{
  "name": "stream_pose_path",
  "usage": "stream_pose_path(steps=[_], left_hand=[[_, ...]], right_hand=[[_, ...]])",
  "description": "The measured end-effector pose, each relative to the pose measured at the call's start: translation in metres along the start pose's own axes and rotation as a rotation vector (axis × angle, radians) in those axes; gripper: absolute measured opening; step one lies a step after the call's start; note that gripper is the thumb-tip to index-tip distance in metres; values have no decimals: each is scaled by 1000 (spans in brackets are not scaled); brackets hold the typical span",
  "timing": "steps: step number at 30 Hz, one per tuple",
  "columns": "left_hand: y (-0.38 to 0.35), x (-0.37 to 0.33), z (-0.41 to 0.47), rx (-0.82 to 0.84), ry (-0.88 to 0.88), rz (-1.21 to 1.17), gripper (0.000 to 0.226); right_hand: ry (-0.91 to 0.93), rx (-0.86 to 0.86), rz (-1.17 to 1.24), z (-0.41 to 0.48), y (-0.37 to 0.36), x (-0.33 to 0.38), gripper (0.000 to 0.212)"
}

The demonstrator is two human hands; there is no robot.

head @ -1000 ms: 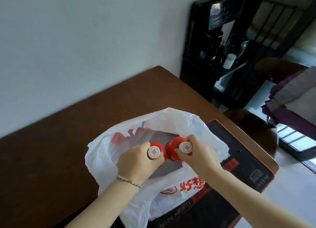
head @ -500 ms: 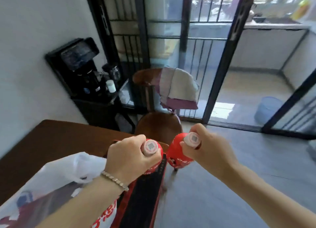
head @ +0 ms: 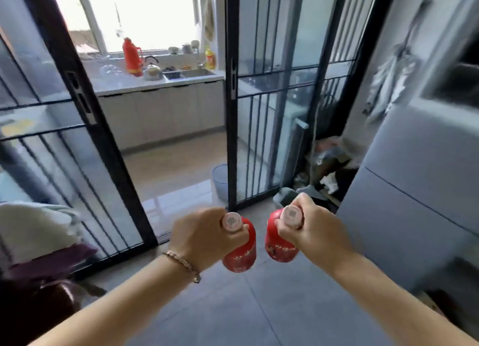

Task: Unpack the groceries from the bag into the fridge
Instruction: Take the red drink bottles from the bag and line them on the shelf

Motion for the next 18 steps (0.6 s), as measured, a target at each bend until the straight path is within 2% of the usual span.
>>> stream_pose_path(steps=[5, 9, 18], left_hand=[[-4, -100, 119, -49, -219, 55, 50], [-12, -163, 215, -9, -346, 2, 47], [3, -341, 416, 36, -694, -14, 45]], right_hand=[[-211, -134, -10, 39, 80, -103, 27], [-332, -268, 5, 75, 136, -171, 21], [-526, -575, -92, 164, 285, -276, 20]])
Point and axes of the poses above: each hand's wrist, its own z-axis towards the middle knuckle, its own y-axis out of the back of the hand, x = y × z, the point moved 9 cm from there along z, towards the middle knuckle, and after that the axes turned 11 degrees about x, right-handed, at the moved point
